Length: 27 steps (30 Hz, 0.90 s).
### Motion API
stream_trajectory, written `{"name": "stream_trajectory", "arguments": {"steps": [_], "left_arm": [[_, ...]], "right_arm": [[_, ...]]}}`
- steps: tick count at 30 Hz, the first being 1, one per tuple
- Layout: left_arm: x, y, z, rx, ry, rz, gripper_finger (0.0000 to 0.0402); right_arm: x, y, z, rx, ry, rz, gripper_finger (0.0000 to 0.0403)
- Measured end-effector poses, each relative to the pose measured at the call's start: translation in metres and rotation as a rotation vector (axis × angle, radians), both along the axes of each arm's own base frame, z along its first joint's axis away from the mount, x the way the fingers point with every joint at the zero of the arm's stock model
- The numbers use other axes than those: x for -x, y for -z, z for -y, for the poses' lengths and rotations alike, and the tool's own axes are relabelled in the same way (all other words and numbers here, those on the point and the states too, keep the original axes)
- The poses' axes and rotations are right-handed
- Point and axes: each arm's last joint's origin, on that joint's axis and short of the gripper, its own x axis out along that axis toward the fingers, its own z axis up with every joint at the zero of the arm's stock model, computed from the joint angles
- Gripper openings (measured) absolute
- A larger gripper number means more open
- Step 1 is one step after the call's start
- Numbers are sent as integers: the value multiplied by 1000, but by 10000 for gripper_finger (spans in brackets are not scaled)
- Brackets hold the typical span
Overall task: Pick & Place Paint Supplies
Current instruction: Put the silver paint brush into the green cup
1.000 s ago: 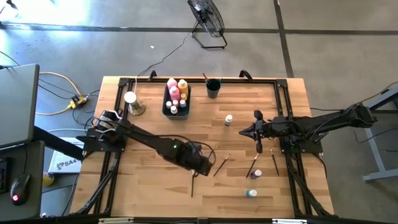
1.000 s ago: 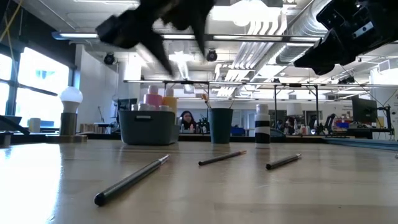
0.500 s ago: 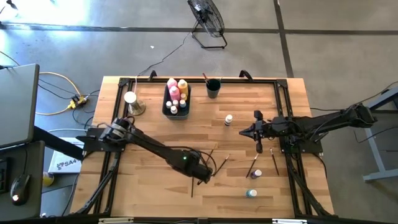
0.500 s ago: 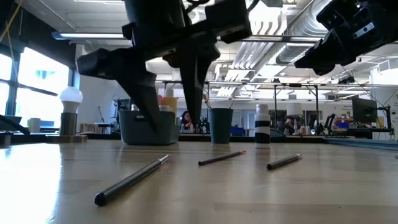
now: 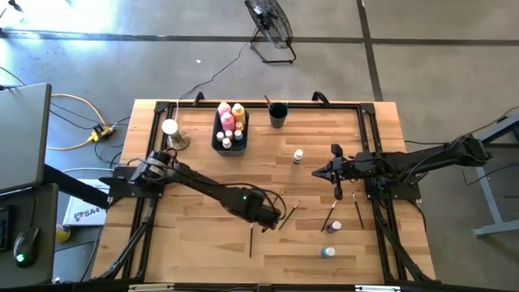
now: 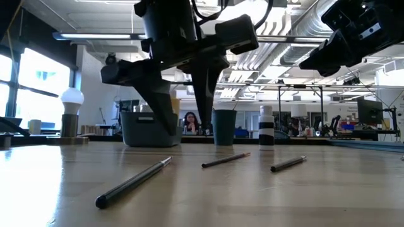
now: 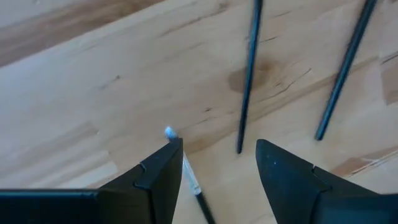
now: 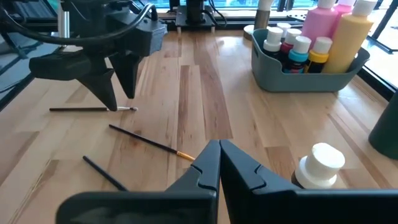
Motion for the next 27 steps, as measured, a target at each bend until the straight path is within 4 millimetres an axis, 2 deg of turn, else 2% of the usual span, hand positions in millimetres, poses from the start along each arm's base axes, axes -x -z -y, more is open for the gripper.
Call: {"name": "stream_trajectory", "arguments": {"steps": [27], "left_arm": [[3,1,-2,-69,-2,-17,200]], "right_arm": [[1,-2,0,39,-15,12,2]]}}
